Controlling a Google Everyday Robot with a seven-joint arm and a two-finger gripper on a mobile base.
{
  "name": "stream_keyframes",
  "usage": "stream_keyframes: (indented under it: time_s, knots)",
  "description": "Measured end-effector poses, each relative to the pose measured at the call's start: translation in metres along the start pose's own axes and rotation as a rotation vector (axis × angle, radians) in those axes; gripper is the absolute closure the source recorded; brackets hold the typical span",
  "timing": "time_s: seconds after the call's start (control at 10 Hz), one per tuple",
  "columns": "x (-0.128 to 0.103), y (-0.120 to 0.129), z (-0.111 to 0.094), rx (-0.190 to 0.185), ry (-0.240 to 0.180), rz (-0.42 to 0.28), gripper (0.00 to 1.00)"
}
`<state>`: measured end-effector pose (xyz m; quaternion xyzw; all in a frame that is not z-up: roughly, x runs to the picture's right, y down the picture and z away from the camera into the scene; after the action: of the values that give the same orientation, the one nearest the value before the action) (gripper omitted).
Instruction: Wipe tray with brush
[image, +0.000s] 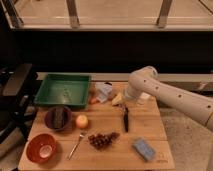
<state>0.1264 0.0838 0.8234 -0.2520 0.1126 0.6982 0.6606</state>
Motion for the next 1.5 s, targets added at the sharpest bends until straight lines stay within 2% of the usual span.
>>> stream_keyframes:
  time_s: [0.2,0.4,0.6,0.8,1.0,1.3,1.4,1.5]
  knots:
    - [0.0,-0.001,0.003,-0.017,0.012,0.017,0.2]
    - [0.003,0.0,0.025,-0.054,0.043,0.031,0.2]
    - [0.004,0.001,0.042,-0.074,0.072,0.039,0.2]
    - [0.007,-0.008,0.058,-0.099,0.082,0.065,0.2]
    - [0.011,-0.015,0.078,-0.1,0.094,0.08,0.2]
    - [0.013,-0.022,0.087,-0.093,0.116,0.106,0.2]
    - [0.014,-0.02,0.095,-0.121,0.141,0.135,0.23]
    - [0.018,-0.026,0.098,-0.109,0.147,0.135,0.29]
